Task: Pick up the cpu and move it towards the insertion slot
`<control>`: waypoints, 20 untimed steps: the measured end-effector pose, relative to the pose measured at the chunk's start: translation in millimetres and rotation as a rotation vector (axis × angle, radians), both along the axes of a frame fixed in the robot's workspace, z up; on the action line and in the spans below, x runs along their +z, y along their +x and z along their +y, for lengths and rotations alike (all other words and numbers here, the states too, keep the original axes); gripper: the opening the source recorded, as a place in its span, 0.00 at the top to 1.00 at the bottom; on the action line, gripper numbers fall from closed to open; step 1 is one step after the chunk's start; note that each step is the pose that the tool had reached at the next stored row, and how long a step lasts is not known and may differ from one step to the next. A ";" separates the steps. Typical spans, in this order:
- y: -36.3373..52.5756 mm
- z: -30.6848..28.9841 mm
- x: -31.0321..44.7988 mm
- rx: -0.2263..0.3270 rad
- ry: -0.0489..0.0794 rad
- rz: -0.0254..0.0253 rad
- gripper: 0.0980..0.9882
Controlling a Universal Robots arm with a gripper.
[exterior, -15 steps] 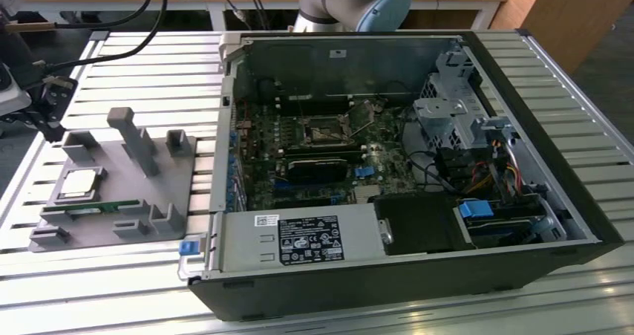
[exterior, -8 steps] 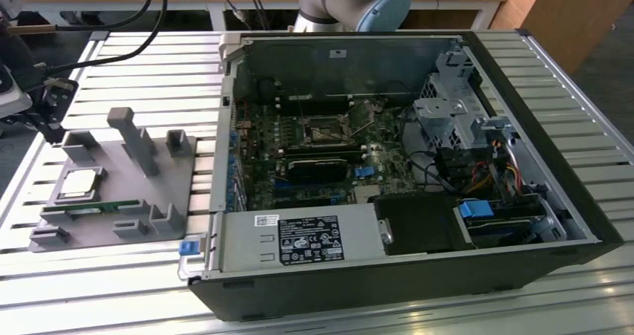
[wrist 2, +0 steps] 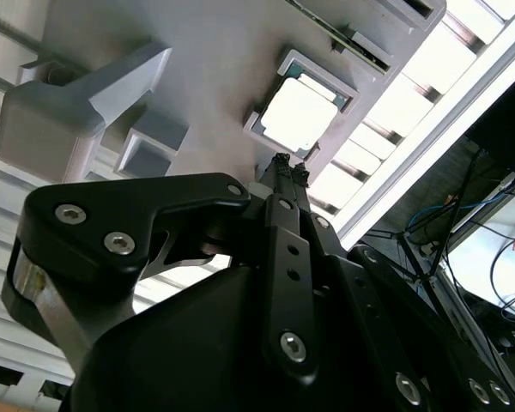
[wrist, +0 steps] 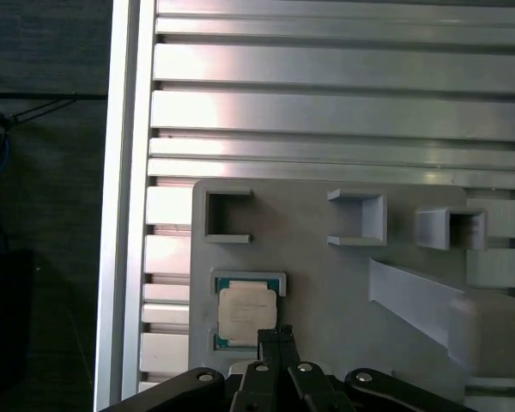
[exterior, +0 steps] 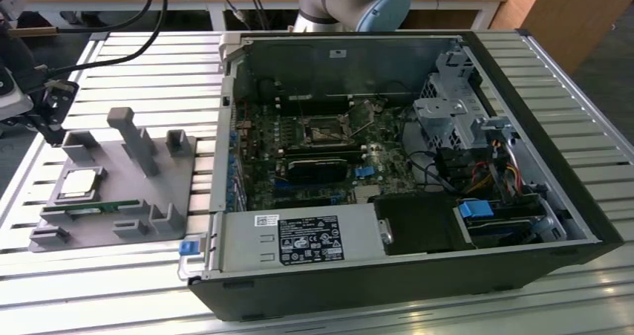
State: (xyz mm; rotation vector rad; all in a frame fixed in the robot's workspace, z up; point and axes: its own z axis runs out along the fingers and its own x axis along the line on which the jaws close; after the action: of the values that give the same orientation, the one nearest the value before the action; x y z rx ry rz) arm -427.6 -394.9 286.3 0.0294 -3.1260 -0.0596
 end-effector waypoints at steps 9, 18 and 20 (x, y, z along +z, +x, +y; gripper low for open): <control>-0.6 0.0 -3.0 0.000 0.000 0.0014 0.99; -1.3 0.0 -5.9 0.000 0.000 0.0025 0.99; -1.5 0.0 -6.5 0.000 0.000 0.0028 0.99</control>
State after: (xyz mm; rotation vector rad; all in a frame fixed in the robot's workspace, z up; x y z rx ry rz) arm -429.1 -394.9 279.8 0.0294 -3.1231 -0.0595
